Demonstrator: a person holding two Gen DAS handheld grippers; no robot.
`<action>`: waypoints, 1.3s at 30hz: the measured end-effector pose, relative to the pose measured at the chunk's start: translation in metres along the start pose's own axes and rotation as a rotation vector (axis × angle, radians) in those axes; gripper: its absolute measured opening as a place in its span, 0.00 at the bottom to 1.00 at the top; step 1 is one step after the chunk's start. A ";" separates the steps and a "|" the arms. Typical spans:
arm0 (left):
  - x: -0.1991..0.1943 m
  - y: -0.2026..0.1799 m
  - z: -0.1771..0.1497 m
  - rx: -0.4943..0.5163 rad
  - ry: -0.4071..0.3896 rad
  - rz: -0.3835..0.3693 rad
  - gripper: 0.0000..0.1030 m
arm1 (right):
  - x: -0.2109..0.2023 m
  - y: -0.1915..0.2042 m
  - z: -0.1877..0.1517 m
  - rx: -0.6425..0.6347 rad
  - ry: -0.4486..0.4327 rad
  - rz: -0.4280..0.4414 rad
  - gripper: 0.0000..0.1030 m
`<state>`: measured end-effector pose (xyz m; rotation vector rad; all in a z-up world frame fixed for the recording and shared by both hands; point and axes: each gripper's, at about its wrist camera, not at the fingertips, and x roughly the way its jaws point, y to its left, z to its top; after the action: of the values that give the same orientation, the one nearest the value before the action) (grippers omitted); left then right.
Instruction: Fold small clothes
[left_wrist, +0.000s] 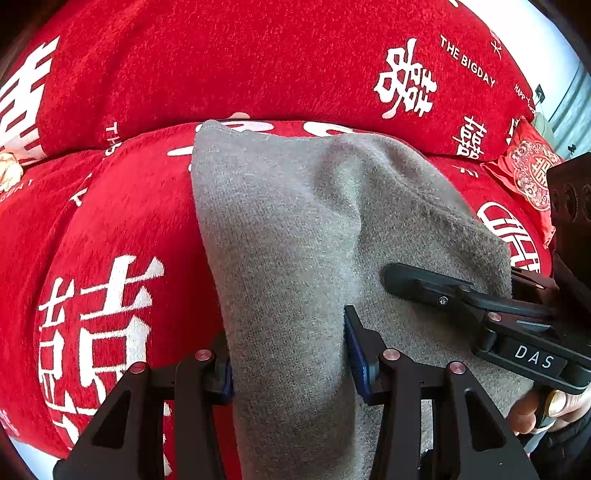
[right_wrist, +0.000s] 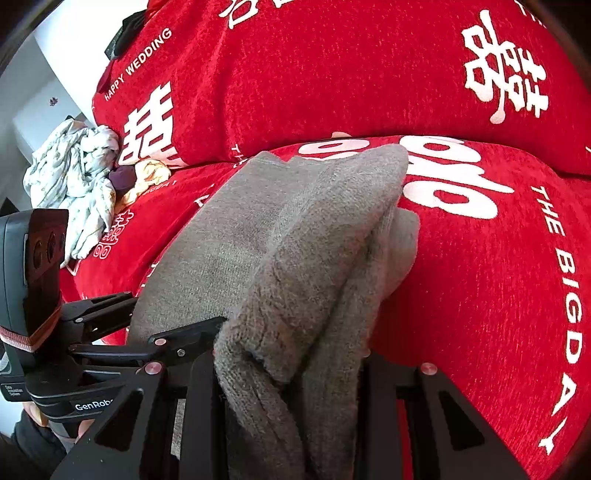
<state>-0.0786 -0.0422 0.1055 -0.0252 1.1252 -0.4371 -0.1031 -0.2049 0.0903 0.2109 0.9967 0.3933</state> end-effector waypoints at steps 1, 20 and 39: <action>0.000 0.000 0.000 -0.002 0.000 -0.001 0.47 | 0.000 0.000 0.000 -0.003 0.000 -0.001 0.30; 0.025 0.018 -0.016 -0.033 0.015 -0.048 0.54 | 0.028 -0.028 -0.012 0.044 0.051 0.039 0.31; 0.015 0.043 0.039 -0.052 -0.008 0.159 0.79 | -0.009 -0.049 0.036 0.092 -0.053 0.279 0.63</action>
<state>-0.0253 -0.0152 0.0995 0.0176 1.1211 -0.2656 -0.0655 -0.2533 0.0994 0.4448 0.9357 0.5933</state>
